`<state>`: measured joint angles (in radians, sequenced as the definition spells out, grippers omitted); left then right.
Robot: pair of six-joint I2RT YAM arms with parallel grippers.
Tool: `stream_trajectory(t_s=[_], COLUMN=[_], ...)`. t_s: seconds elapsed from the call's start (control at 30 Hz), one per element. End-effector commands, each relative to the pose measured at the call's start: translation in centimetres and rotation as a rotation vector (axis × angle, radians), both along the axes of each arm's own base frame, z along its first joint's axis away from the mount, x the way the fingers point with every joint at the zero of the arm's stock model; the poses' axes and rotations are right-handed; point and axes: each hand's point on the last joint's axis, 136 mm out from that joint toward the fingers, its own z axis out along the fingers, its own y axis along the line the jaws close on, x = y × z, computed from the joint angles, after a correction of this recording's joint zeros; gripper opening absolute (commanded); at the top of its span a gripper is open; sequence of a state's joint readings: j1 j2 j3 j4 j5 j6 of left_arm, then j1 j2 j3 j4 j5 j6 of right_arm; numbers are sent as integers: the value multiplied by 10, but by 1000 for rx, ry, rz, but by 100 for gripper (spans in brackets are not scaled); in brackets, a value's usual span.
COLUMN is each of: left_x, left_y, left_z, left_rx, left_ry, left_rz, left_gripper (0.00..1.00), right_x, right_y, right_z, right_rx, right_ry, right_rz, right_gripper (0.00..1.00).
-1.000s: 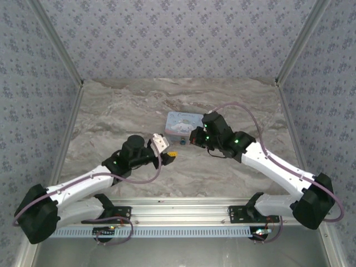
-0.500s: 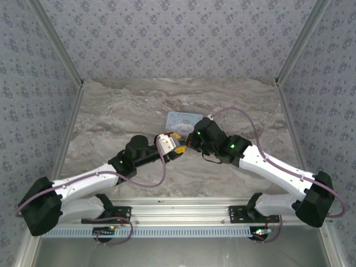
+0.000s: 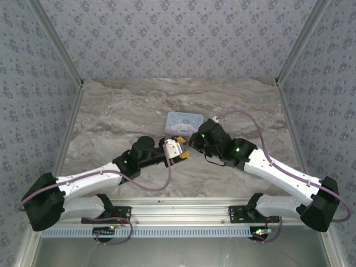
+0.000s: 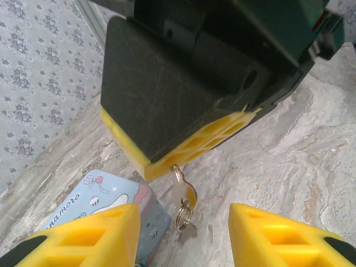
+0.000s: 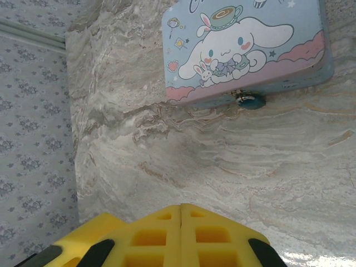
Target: Unlock a padlock with a key
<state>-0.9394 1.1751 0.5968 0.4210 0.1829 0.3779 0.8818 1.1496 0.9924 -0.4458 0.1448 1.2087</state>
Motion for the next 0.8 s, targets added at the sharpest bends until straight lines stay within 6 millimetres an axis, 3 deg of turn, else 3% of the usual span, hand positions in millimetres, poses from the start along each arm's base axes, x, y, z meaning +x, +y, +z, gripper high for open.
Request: stream_trajectory(t_s=[0.0, 0.3, 0.53, 0.67, 0.77], left_x=[5, 13, 14, 16, 17], left_y=[-8, -13, -10, -6, -4], left_z=[14, 16, 11, 12, 14], left_rx=[-5, -1, 13, -2, -14], left_ry=[-43, -44, -9, 22, 41], left_rz=[4, 21, 46, 79, 95], left_gripper=[46, 42, 21, 0, 0], right_x=[0, -1, -1, 0, 1], right_y=[-8, -7, -9, -8, -8], right_z=[0, -4, -8, -7, -6], right_rx=[-1, 1, 7, 16, 21], right_ry=[3, 14, 21, 19, 15], right_rz=[-39, -30, -43, -45, -49], right_gripper=[0, 0, 0, 0, 3])
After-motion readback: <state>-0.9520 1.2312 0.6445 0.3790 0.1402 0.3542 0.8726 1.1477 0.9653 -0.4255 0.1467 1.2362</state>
